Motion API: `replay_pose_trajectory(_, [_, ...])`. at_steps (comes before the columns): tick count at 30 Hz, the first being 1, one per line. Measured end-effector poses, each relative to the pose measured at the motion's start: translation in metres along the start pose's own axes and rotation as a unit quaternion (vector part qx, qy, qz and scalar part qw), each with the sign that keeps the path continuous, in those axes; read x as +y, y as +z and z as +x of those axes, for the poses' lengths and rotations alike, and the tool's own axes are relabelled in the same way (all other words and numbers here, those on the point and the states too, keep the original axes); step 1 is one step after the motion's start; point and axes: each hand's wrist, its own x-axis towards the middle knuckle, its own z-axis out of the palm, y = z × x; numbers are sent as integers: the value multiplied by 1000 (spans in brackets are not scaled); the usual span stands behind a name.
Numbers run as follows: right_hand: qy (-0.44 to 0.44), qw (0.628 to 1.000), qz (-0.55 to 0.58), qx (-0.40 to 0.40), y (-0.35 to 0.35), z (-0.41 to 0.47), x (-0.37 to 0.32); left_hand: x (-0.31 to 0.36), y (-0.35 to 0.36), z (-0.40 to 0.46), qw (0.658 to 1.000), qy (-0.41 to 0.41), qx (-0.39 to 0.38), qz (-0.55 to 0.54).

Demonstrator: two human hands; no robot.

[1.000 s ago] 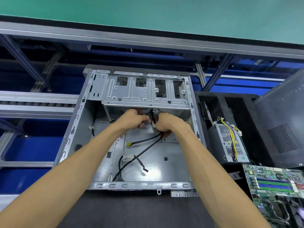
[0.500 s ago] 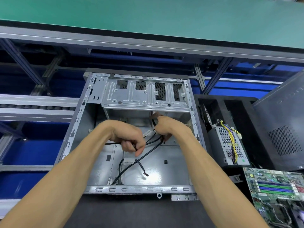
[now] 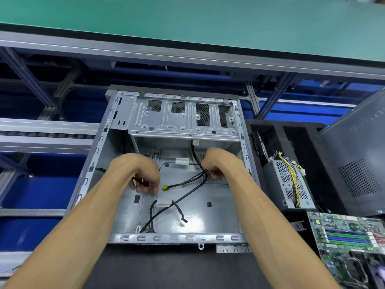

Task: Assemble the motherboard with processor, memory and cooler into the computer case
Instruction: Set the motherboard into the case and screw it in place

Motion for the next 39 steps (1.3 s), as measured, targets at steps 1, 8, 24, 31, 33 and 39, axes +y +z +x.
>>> replay_pose_trajectory(1, [1,1000,-1,4,0,0,1,0,1,1,999,20,35,-1])
replay_pose_trajectory(8, [-49,998,-11,24,2,-1,-1,18,3,15,952,157,260,-28])
replay_pose_trajectory(24, [-25,999,-16,-20,-5,-7,4,17,5,36,952,-30,295,75])
replay_pose_trajectory(31, [-60,997,-57,2,1,1,-9,12,4,32,963,-29,255,87])
replay_pose_trajectory(33, [-61,997,-54,4,7,5,-10,9,5,34,964,13,254,76])
replay_pose_trajectory(39, [-45,999,-24,3,19,10,-19,7,8,42,966,104,224,77])
